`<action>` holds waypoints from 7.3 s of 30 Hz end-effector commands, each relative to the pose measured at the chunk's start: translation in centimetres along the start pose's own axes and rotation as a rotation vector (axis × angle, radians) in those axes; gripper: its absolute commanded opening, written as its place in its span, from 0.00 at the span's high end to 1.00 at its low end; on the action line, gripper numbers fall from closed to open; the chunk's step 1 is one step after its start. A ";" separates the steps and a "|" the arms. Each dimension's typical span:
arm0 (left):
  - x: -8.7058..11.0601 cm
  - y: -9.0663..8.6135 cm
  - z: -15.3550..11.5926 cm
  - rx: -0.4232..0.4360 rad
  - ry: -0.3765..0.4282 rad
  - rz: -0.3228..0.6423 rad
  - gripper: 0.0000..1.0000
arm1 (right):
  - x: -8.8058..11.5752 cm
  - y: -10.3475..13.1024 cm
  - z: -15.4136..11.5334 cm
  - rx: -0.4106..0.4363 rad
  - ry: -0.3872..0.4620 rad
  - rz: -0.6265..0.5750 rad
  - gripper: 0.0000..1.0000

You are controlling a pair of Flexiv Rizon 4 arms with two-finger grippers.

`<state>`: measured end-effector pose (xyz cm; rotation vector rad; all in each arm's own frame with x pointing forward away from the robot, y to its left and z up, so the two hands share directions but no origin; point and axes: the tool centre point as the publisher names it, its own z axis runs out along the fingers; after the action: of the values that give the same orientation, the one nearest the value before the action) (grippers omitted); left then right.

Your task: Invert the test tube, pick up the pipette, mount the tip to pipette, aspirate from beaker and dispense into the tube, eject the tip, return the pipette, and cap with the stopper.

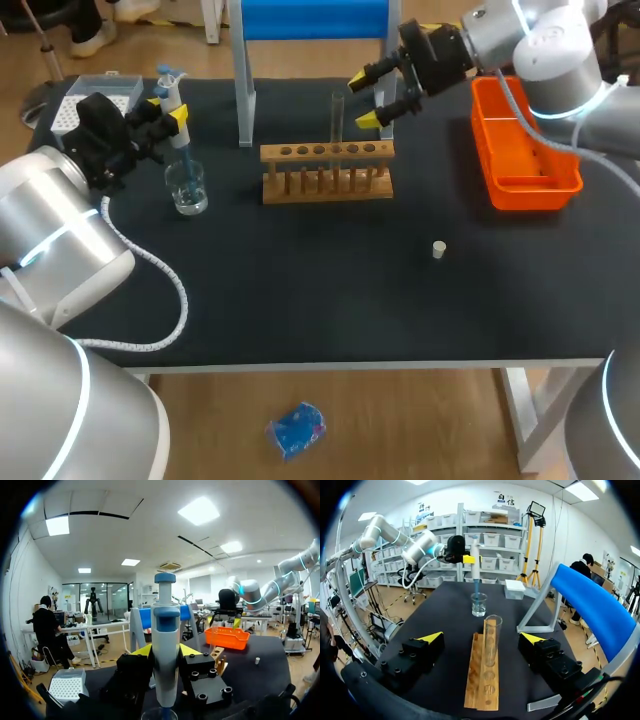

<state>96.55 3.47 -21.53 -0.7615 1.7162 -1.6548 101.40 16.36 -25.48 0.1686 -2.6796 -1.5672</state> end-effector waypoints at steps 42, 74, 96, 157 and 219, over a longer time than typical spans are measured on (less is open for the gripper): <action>-0.3 -3.4 -0.7 -0.007 -0.013 0.047 1.00 | -1.1 0.0 0.3 0.005 0.047 -0.017 0.00; 0.1 -8.8 -0.6 0.007 -0.046 0.069 1.00 | -1.1 0.0 0.3 0.005 0.047 -0.017 0.00; 2.0 -21.3 -0.9 -0.050 -0.086 0.131 1.00 | -1.1 0.0 0.3 0.005 0.047 -0.017 0.00; 19.7 -28.2 14.2 0.047 0.629 0.141 1.00 | -1.1 0.0 0.3 0.005 0.047 -0.017 0.00; 16.0 -20.7 19.4 0.025 0.730 0.022 1.00 | -1.1 0.0 0.3 0.005 0.047 -0.017 0.00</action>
<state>100.74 -22.09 -1.79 -0.1104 2.1470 -2.0850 102.37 16.81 -25.64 0.2217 -2.6551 -1.5453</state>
